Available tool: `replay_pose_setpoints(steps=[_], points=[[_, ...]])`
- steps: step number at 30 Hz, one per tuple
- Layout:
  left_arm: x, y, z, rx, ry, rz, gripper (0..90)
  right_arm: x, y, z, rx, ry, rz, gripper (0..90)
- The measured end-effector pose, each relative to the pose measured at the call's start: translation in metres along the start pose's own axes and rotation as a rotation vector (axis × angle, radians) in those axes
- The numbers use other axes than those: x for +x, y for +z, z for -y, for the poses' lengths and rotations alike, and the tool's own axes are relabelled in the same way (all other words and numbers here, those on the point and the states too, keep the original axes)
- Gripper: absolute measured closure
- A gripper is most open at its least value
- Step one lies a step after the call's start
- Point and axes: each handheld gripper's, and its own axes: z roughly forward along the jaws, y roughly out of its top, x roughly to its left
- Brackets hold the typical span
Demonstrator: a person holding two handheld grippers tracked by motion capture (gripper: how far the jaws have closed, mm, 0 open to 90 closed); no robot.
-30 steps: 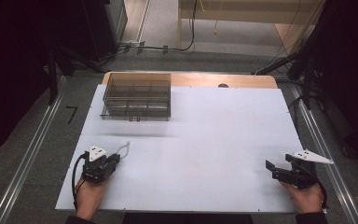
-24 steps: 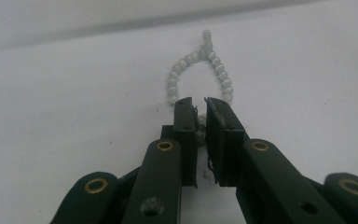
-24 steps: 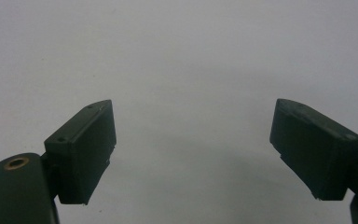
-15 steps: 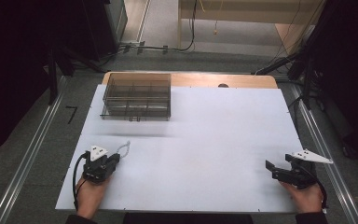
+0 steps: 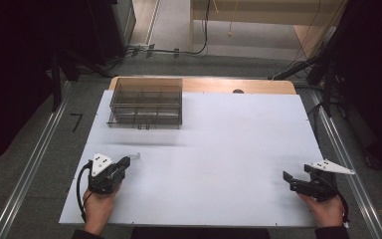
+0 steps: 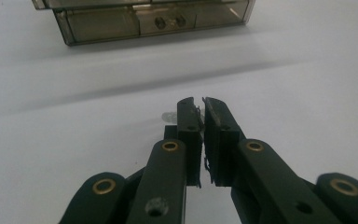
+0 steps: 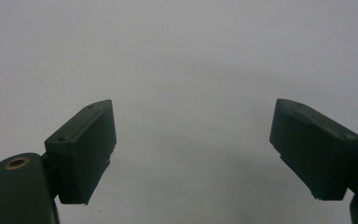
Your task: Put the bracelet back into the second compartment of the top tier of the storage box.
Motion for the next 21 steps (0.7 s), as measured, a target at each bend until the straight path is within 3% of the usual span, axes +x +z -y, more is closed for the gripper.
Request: replay_pose_setpoints(steps=[21], points=[[0.001, -0.006, -0.02, -0.164, -0.077, 0.011, 86.3, 0.0, 0.001, 0.0, 0.008, 0.001, 0.001, 13.2]])
